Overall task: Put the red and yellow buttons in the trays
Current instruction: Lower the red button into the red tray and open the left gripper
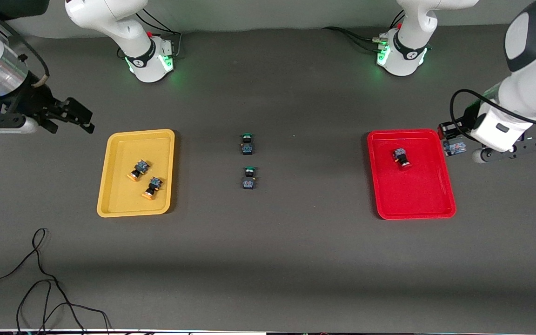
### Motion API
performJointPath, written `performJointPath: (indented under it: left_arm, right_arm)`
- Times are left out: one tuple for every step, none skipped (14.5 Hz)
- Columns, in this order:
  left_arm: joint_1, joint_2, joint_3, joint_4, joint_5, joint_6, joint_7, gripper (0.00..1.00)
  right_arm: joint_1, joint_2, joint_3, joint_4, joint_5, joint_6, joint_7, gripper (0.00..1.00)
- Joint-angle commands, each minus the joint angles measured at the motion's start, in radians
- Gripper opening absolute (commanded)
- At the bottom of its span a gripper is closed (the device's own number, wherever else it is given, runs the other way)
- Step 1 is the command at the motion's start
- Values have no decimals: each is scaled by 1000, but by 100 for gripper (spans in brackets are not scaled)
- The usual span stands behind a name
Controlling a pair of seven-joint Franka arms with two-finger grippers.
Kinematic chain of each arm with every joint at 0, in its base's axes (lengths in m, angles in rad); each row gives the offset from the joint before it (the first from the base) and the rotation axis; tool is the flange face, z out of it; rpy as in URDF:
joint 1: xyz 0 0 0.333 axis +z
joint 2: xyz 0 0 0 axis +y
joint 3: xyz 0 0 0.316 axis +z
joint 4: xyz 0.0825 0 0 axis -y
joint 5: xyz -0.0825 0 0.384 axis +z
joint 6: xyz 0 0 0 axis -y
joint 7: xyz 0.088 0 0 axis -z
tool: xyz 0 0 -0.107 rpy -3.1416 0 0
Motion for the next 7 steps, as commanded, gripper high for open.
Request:
performJointPath:
  left_arm:
    - [6, 38, -13, -166, 37, 236, 14, 0]
    - [11, 73, -13, -198, 40, 325, 14, 0]
    - [21, 129, -13, -206, 42, 401, 15, 0]
    - [32, 185, -13, -205, 42, 461, 15, 0]
    - [35, 235, -13, -205, 52, 527, 17, 0]
    - [43, 284, -13, -206, 69, 582, 17, 0]
    - [63, 327, -13, -205, 72, 611, 17, 0]
  right_arm:
    - [-37, -14, 35, -7, -7, -14, -36, 100]
    - [-35, -13, 35, -6, -6, -12, -56, 100]
    - [-35, -11, 35, -5, -7, -12, -69, 100]
    - [-35, -13, 35, -7, -6, -14, -89, 100]
    - [-35, -13, 33, -7, -6, -18, -115, 100]
    - [-35, -13, 33, -10, -6, -21, -120, 100]
    - [-34, -11, 33, -15, -6, -24, -120, 100]
